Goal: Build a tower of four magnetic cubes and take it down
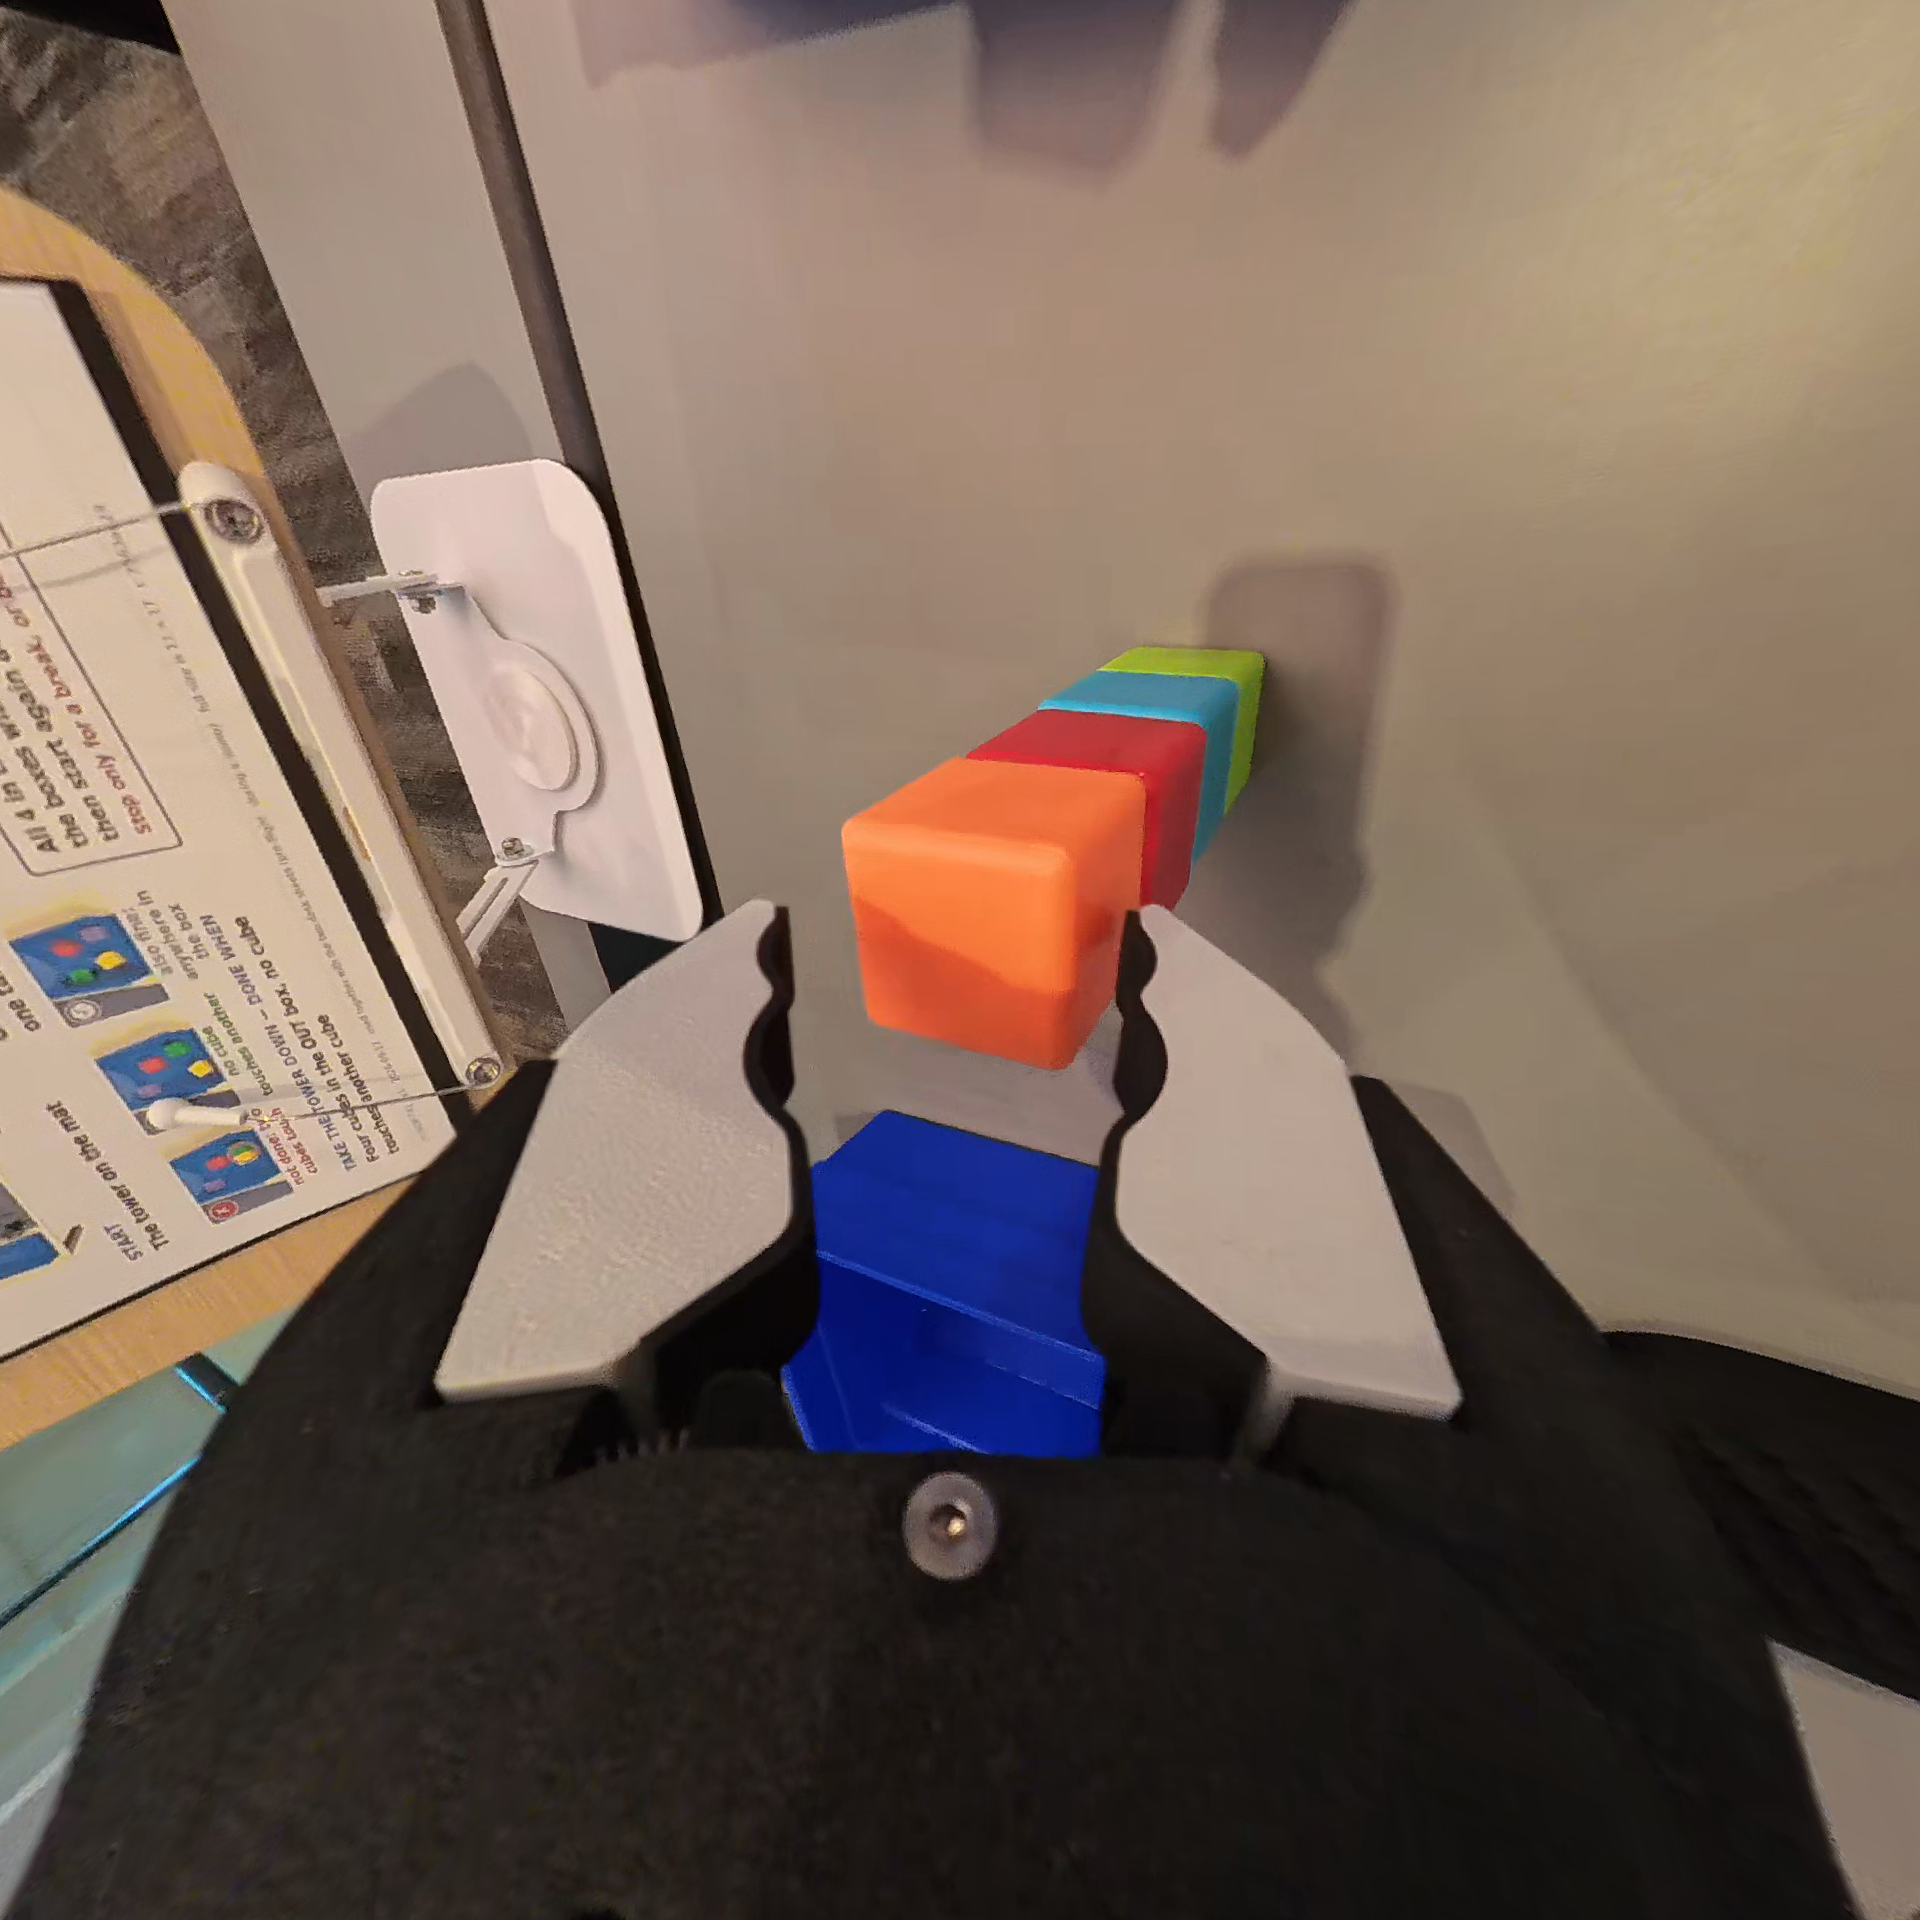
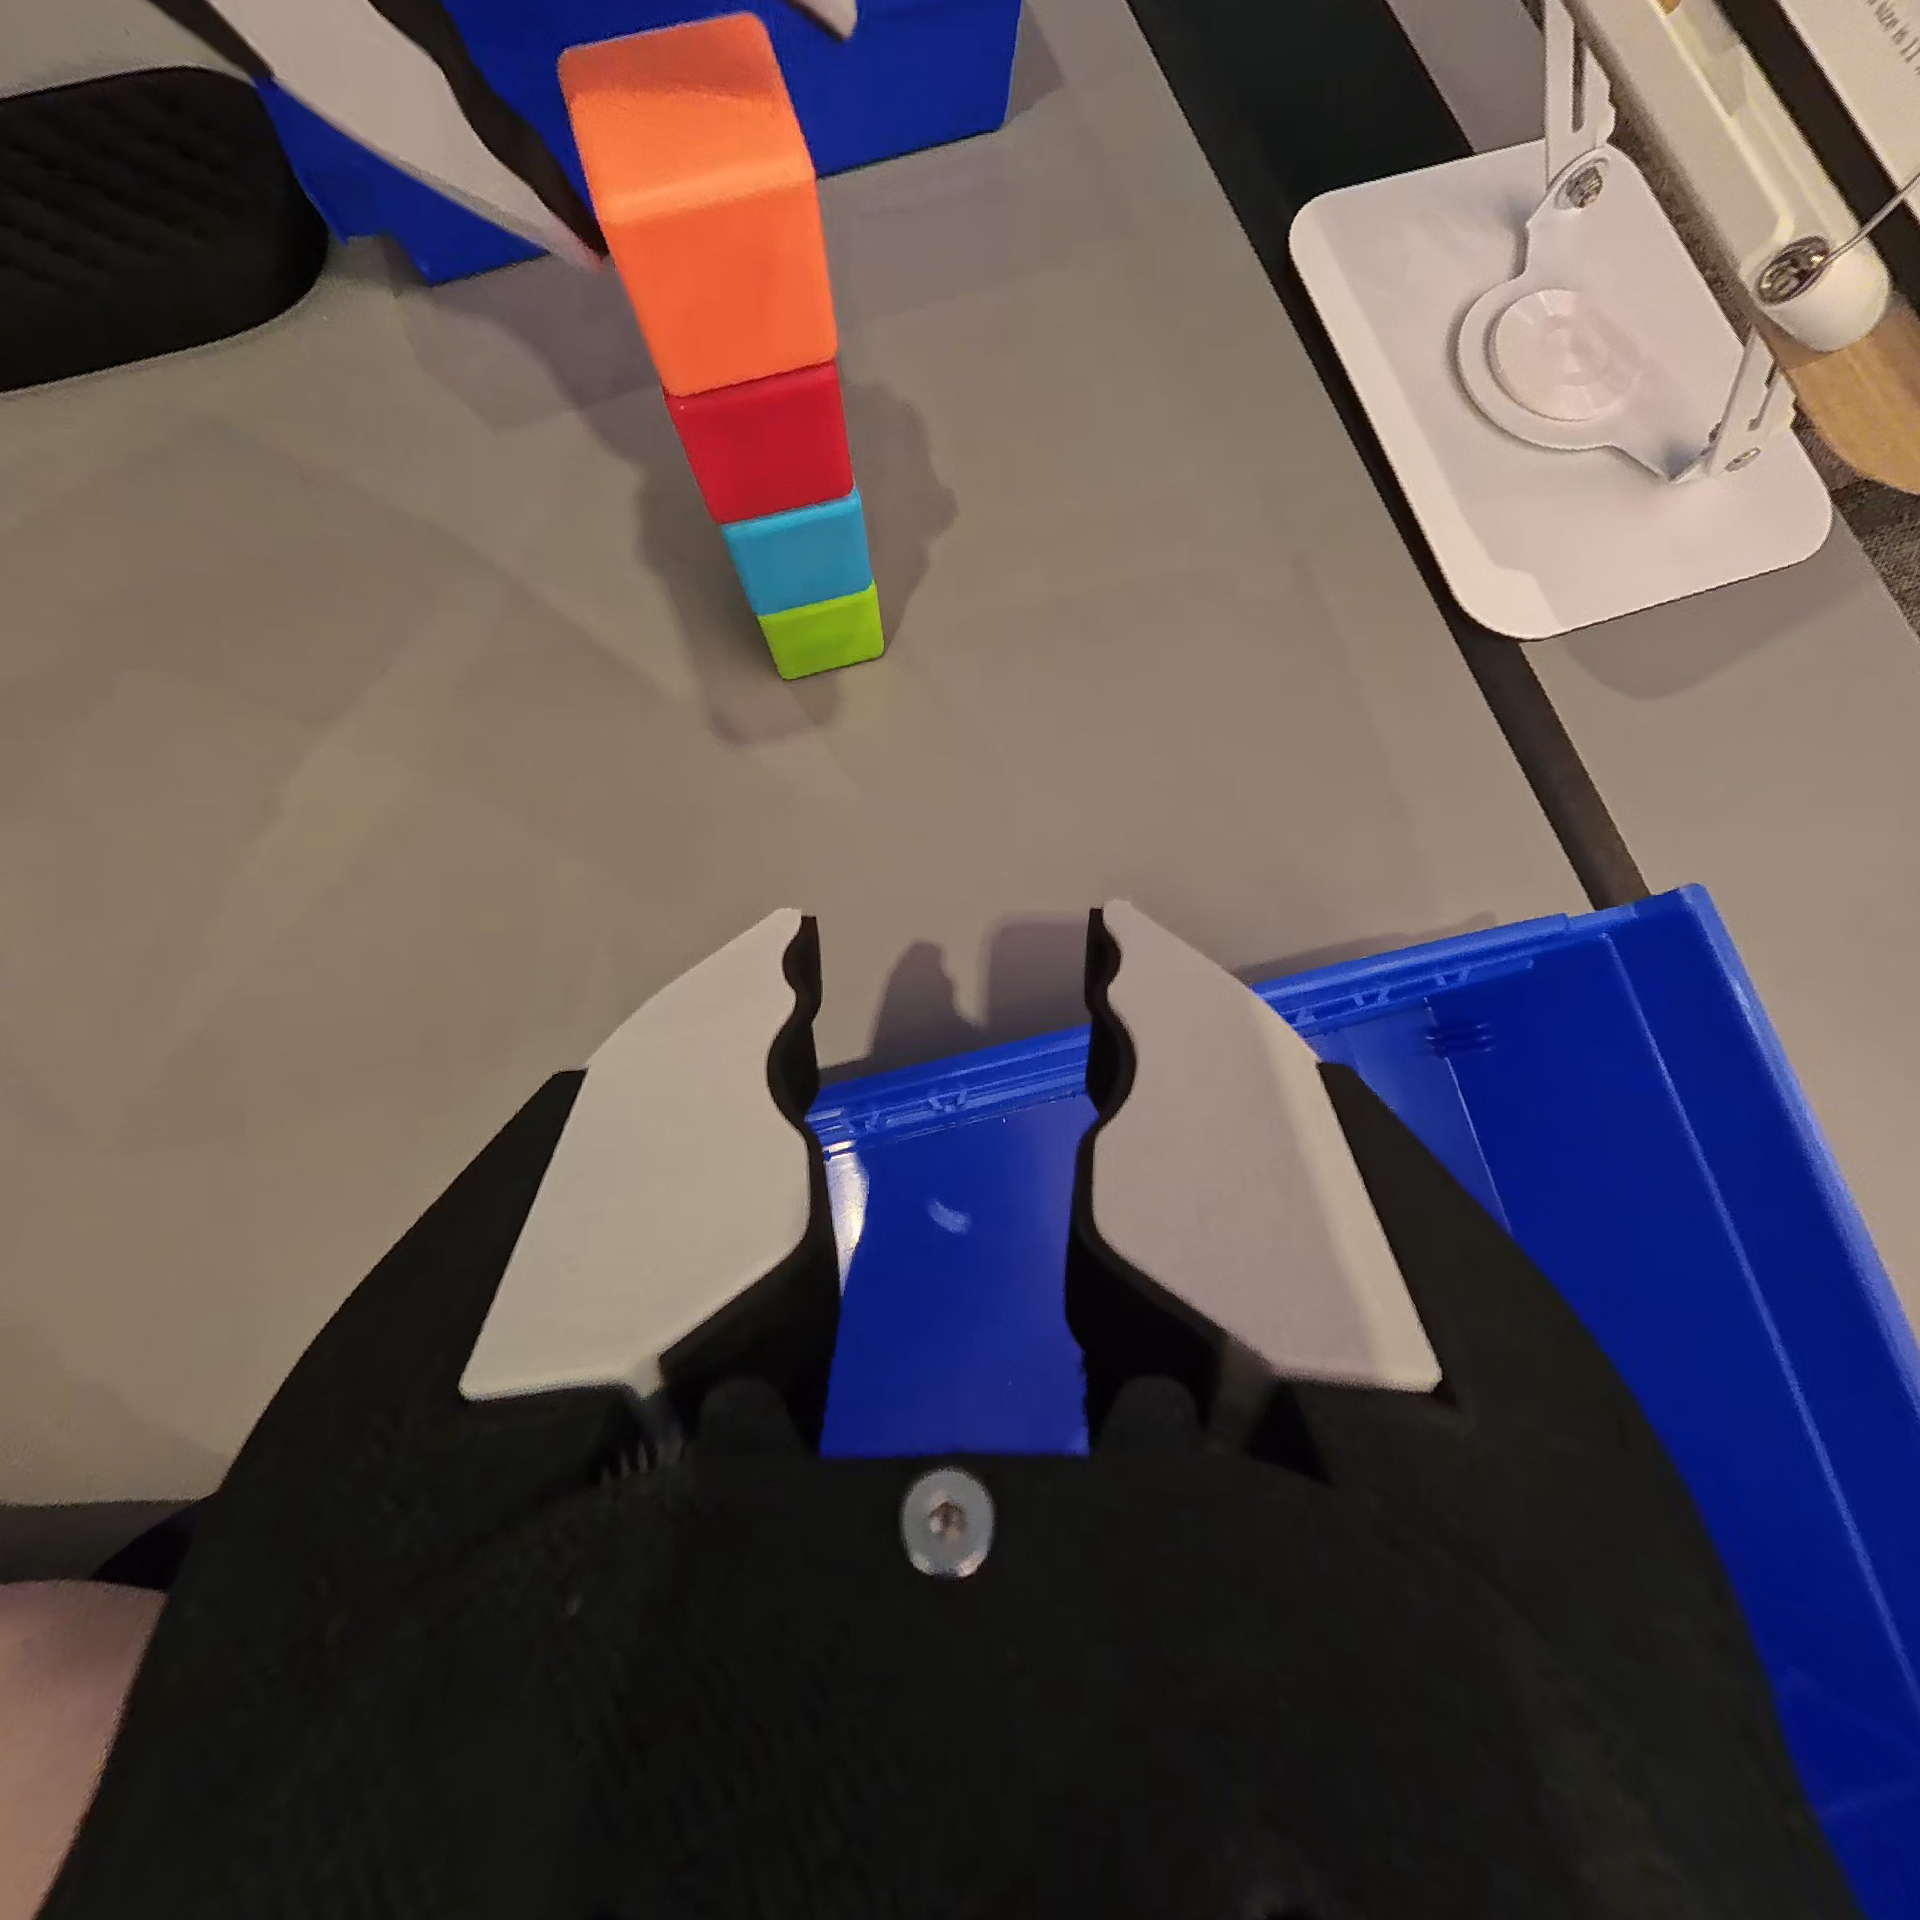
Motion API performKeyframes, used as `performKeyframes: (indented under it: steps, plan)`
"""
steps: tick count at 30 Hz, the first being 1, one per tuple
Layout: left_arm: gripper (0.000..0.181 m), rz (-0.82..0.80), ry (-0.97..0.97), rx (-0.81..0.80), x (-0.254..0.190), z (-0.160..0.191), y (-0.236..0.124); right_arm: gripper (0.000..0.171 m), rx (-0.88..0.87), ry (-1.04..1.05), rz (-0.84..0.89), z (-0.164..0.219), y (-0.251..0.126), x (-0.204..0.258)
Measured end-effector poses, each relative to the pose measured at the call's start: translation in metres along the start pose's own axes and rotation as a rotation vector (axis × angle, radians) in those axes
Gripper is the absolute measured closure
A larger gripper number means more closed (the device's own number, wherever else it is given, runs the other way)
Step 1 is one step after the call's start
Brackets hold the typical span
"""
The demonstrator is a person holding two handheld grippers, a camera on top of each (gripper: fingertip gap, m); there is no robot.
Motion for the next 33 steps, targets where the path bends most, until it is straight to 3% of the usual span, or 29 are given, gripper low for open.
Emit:
performKeyframes:
  steps: [4, 10, 14, 20, 23, 33]
  plan:
    - [0.120, -0.021, -0.107, -0.078, 0.005, 0.011, -0.009, 0.121, 0.001, 0.000, -0.001, 0.001, 0.000, 0.000]
    - [0.121, -0.079, -0.520, -0.333, 0.005, 0.047, -0.013, 0.120, -0.008, -0.008, -0.001, -0.002, 0.000, 0.001]
    - [0.116, -0.014, -0.813, -0.520, -0.018, 0.053, 0.003, 0.120, 0.002, -0.011, 0.001, -0.003, 0.003, 0.002]
    - [0.111, 0.031, -0.942, -0.700, -0.050, 0.027, 0.029, 0.120, 0.018, -0.025, 0.000, -0.006, 0.008, 0.004]
    - [0.097, 0.037, -1.048, -0.729, -0.045, 0.025, 0.043, 0.120, 0.029, -0.026, 0.005, -0.006, 0.009, 0.004]
    - [0.112, 0.010, -1.086, -0.964, -0.039, 0.009, 0.057, 0.119, 0.037, -0.023, -0.005, -0.004, 0.013, 0.002]
Point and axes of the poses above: each gripper's, where its closed fingertips meet, y out along the fingers, z out of its underside, x = y × z across the jaws, the point moved 3 cm from there along -y, back along the fingers, and after that the axes turned 12 degrees about -z, right-handed, at the moved point
